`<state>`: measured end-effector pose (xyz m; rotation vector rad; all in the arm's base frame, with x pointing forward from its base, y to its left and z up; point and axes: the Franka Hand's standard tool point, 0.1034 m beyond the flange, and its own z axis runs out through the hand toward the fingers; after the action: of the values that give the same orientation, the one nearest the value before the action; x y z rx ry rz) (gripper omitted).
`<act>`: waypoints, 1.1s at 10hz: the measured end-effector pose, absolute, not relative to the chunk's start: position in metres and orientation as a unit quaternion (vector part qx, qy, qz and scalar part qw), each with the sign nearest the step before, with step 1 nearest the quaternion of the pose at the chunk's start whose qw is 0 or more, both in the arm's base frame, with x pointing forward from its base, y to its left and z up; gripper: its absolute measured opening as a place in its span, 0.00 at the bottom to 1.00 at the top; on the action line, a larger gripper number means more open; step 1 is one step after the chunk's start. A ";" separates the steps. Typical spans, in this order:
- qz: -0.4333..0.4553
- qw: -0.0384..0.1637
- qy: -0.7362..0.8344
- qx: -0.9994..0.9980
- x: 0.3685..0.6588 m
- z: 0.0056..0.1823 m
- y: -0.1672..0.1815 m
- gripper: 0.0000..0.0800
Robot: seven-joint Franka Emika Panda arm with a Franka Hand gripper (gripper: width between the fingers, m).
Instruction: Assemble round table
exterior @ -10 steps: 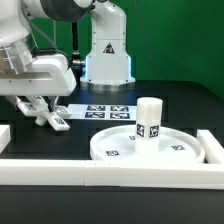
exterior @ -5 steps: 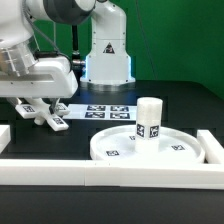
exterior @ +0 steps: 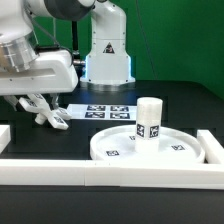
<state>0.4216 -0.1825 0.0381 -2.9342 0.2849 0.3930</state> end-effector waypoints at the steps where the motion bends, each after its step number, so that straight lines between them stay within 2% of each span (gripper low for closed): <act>1: 0.128 0.085 0.096 -0.983 0.422 0.042 -0.183 0.81; 2: 0.124 0.086 0.099 -0.984 0.421 0.047 -0.184 0.81; 5: 0.128 0.086 0.098 -0.983 0.419 0.044 -0.183 0.81; 6: 0.118 0.071 0.099 -0.986 0.422 0.043 -0.184 0.81; 7: 0.098 0.042 0.083 -0.991 0.425 0.045 -0.179 0.81; 10: 0.063 0.010 0.018 -0.998 0.428 0.056 -0.170 0.81; 11: 0.058 0.006 0.008 -0.998 0.428 0.058 -0.169 0.81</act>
Offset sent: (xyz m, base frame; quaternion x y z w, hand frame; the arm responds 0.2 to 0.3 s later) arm 0.0000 0.0000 0.0000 0.0000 0.0000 0.0000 1.0000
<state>0.4279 -0.1692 0.0577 -3.1242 0.0237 0.1800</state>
